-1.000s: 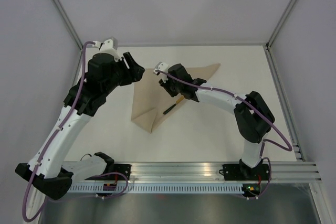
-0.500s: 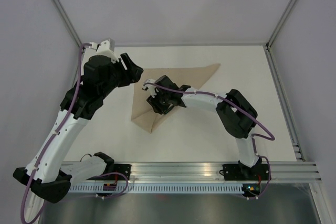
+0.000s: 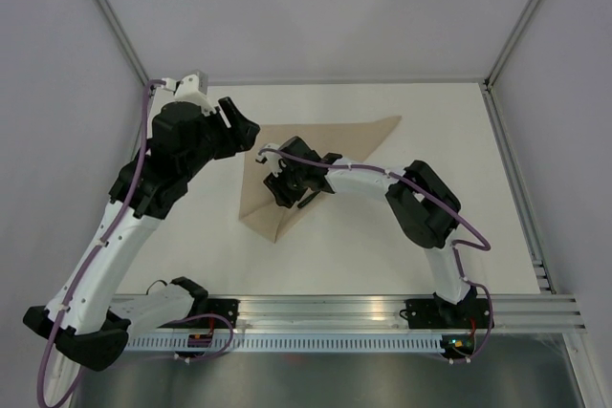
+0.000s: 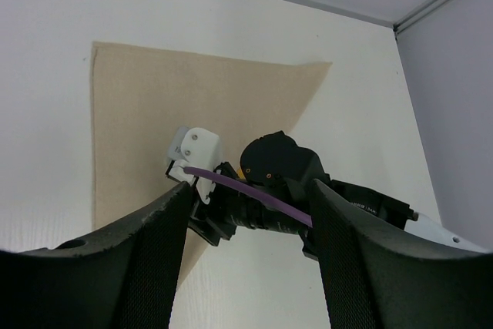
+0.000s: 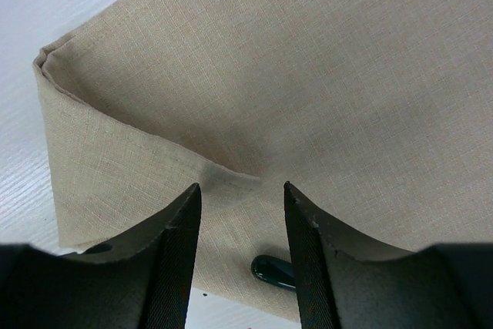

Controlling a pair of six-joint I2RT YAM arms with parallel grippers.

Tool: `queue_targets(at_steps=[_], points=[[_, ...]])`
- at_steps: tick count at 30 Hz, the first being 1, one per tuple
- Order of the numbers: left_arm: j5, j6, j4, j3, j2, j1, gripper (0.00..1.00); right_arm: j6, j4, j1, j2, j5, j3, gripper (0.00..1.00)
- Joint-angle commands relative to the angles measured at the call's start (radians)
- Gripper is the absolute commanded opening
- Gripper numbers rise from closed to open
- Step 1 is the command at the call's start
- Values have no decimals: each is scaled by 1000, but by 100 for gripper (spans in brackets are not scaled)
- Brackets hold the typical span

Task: Fold the napkin, place the utensils inside, and roll it up
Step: Fold the napkin

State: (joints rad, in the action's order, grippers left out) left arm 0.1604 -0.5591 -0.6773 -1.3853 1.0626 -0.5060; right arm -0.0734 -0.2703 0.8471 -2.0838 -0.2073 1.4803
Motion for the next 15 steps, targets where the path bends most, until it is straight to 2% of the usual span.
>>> queue_targets(at_steps=[1, 15], points=[[50, 2, 35, 8, -49, 0, 68, 27, -10, 6, -21, -18, 43, 53], [110, -27, 50, 9, -127, 0, 70, 30, -20, 9, -53, -21, 61, 51]])
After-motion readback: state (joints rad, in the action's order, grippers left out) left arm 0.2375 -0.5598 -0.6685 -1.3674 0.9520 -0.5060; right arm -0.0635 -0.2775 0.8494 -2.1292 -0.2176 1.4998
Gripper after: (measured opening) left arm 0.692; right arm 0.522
